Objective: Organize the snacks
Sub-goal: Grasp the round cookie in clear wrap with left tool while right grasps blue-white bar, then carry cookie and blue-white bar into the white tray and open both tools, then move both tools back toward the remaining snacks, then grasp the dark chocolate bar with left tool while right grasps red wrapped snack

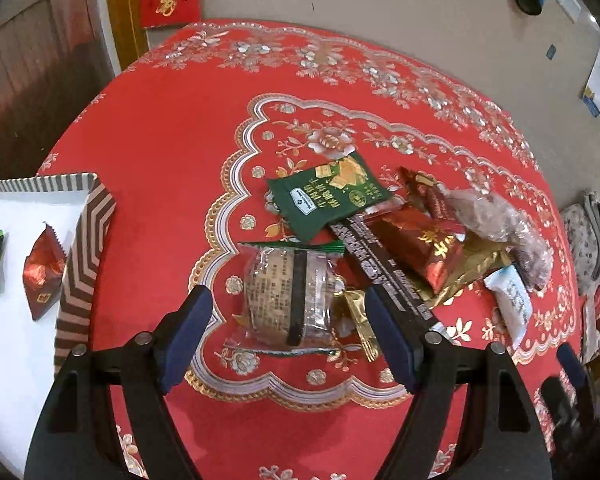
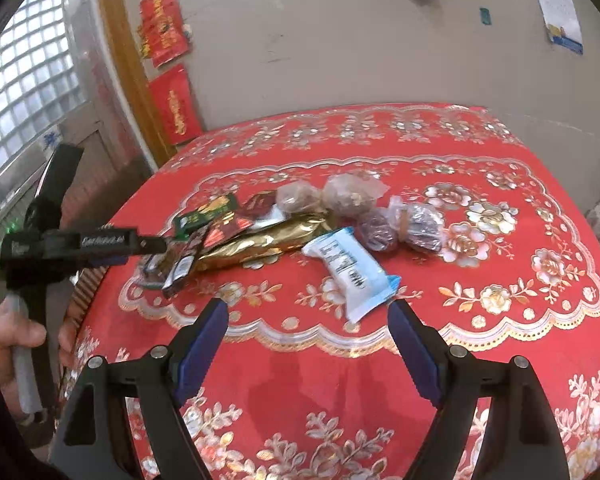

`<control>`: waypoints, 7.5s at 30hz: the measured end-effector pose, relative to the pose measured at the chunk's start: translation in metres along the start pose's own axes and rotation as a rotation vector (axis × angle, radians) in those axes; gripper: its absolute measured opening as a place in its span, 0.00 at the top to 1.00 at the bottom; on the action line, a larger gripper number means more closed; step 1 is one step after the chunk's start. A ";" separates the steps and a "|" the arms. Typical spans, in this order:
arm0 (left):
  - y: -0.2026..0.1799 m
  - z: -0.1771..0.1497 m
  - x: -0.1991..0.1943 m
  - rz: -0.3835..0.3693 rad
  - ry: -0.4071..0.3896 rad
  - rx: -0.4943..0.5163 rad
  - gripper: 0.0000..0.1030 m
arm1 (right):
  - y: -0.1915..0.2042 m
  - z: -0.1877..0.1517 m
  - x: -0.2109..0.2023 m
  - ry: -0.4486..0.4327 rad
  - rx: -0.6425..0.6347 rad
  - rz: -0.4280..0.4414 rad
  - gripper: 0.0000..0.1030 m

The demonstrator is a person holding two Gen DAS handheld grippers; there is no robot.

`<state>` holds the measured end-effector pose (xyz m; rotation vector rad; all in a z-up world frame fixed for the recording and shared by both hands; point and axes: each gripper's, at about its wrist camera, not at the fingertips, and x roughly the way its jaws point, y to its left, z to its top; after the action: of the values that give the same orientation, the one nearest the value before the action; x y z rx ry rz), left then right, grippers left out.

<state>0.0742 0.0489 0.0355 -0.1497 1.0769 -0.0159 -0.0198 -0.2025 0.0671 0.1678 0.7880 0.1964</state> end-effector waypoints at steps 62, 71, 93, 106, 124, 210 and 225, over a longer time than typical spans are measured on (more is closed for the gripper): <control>0.013 -0.060 -0.086 0.056 -0.229 0.147 0.54 | 0.087 -0.004 -0.031 -0.077 -0.153 0.090 0.70; 0.038 -0.060 -0.108 0.088 -0.274 0.131 0.54 | 0.123 0.002 -0.030 -0.084 -0.201 0.129 0.70; 0.135 -0.064 -0.123 0.165 -0.291 -0.006 0.54 | 0.236 -0.001 -0.002 -0.030 -0.345 0.239 0.70; 0.193 -0.071 -0.116 0.225 -0.255 -0.081 0.54 | 0.305 -0.007 0.022 0.026 -0.424 0.297 0.70; 0.252 -0.085 -0.087 0.281 -0.163 -0.138 0.53 | 0.373 -0.025 0.085 0.172 -0.489 0.341 0.69; -0.029 -0.004 -0.003 -0.032 0.027 -0.009 0.30 | 0.006 -0.014 -0.006 0.046 0.029 0.040 0.26; -0.019 0.002 0.021 -0.028 0.026 0.019 0.35 | 0.021 0.017 0.023 0.046 -0.030 0.059 0.26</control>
<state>0.0871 0.0284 0.0210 -0.1480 1.1003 -0.0536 0.0062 -0.1778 0.0680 0.1590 0.8257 0.2686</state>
